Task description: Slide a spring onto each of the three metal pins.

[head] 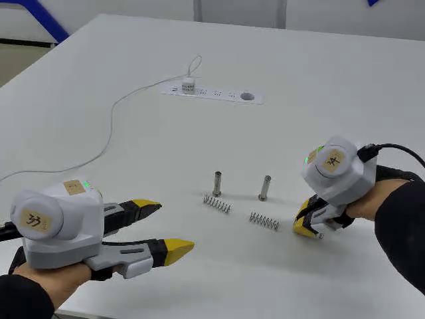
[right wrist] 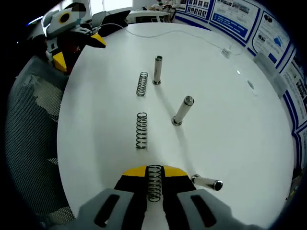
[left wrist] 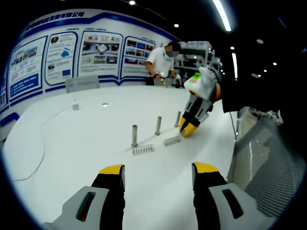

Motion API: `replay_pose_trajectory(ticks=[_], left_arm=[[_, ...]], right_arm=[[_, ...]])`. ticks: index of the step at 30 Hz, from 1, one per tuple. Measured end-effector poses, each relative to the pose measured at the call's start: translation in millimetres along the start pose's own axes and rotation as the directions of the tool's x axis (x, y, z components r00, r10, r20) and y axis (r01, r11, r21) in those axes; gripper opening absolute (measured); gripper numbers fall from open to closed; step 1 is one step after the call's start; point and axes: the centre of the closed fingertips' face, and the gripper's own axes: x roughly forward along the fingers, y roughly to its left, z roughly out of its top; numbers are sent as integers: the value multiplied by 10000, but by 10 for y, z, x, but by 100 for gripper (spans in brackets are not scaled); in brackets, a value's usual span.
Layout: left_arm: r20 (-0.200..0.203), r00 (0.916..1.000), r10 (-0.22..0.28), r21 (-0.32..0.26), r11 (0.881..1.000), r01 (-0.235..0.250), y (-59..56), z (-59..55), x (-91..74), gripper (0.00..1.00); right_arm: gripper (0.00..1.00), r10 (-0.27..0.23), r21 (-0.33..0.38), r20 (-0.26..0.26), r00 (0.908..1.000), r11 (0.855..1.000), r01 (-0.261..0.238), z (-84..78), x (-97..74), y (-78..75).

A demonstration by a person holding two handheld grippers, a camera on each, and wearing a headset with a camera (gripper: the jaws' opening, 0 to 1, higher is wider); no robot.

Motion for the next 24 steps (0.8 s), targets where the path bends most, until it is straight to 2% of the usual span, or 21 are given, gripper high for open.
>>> replay_pose_trajectory(ticks=[13,24], left_arm=[[-12,10000,-44,52,10000,44,-14,4,6,57],[-31,10000,-52,67,10000,52,-12,2,9,57]], right_arm=[[12,-543,616,880,9946,9969,490,45,-212,-16],[12,-935,1199,1266,9875,9897,783,20,-321,-54]])
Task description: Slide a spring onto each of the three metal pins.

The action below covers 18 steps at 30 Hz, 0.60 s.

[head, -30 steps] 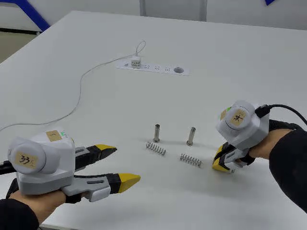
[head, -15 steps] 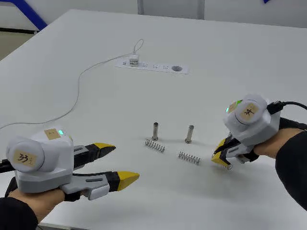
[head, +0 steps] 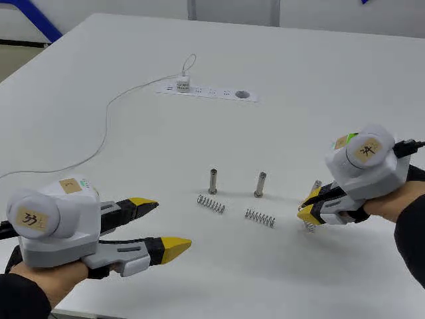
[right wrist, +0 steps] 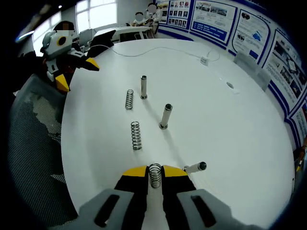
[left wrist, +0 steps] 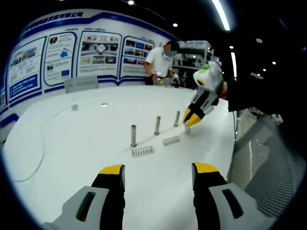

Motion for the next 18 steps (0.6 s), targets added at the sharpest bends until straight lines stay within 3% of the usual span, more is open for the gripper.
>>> replay_pose_trajectory(ticks=[13,18], left_arm=[[-18,10000,-11,16,10000,11,9,-6,3,57],[-14,10000,-1,5,10000,1,7,-4,1,57]], right_arm=[[12,-314,541,596,9977,9981,282,73,-148,-51],[12,-493,949,1153,9921,9947,384,153,-249,-95]])
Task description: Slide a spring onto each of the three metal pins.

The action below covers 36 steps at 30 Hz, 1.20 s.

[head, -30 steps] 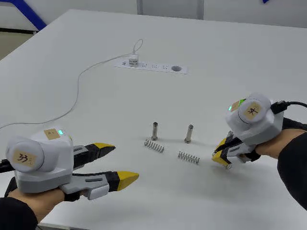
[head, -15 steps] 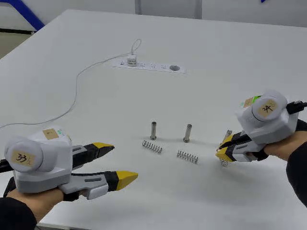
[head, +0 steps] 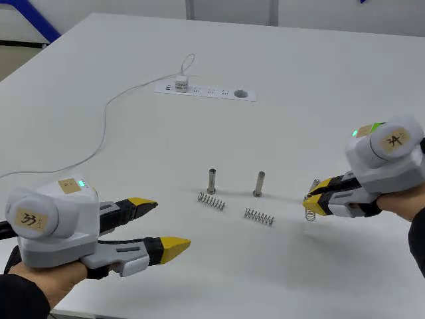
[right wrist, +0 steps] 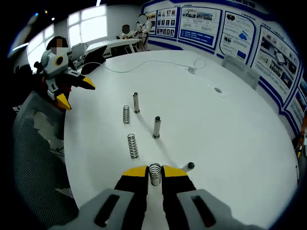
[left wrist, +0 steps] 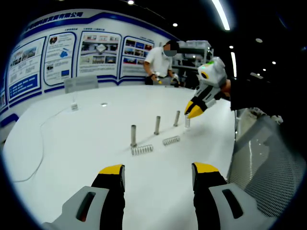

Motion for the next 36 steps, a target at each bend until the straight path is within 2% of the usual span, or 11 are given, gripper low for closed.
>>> replay_pose_trajectory(ticks=[5,10,16,21,30,36], left_arm=[[-11,10000,-13,17,10000,13,2,-2,2,57],[-1,10000,-5,8,10000,5,3,-2,-1,58],[-23,10000,-25,14,10000,25,-6,-4,0,58],[-38,10000,-20,10,10000,20,-6,-8,-2,58],[-55,10000,-11,4,10000,11,-10,-10,-3,58],[-46,10000,-9,-12,10000,9,-1,-13,-2,58]], right_arm=[[12,-166,144,327,9993,9998,161,56,-71,-38],[12,-360,319,912,9952,9989,332,158,-152,-89],[12,-812,423,1688,9823,9963,751,299,-255,-195],[12,-1157,677,2106,9707,9923,1036,356,-297,-278],[12,-1813,1157,2385,9541,9807,1575,365,-323,-438],[12,-1933,1352,2376,9519,9770,1647,326,-276,-485]])
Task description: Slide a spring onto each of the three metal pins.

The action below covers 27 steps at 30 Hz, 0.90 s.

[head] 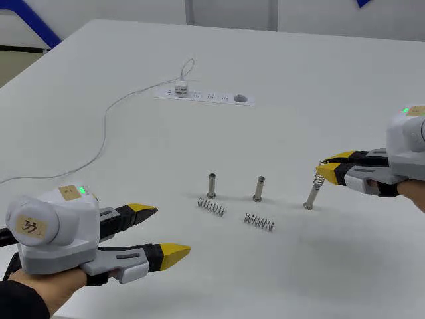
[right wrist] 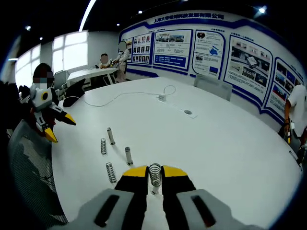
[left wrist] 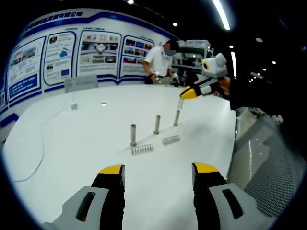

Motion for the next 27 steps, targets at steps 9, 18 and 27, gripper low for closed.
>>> replay_pose_trajectory(ticks=[9,18,27], left_arm=[[3,10000,26,-19,10000,-26,12,-5,-5,58],[-10,10000,56,-37,10000,-56,13,-7,-6,58],[-18,10000,60,-35,10000,-60,9,-5,-1,57]], right_arm=[[12,-102,329,32,9999,9994,101,-65,61,-44],[12,-103,608,7,9999,9981,102,-152,108,-58],[12,-110,690,-177,9998,9975,122,-285,195,-36]])
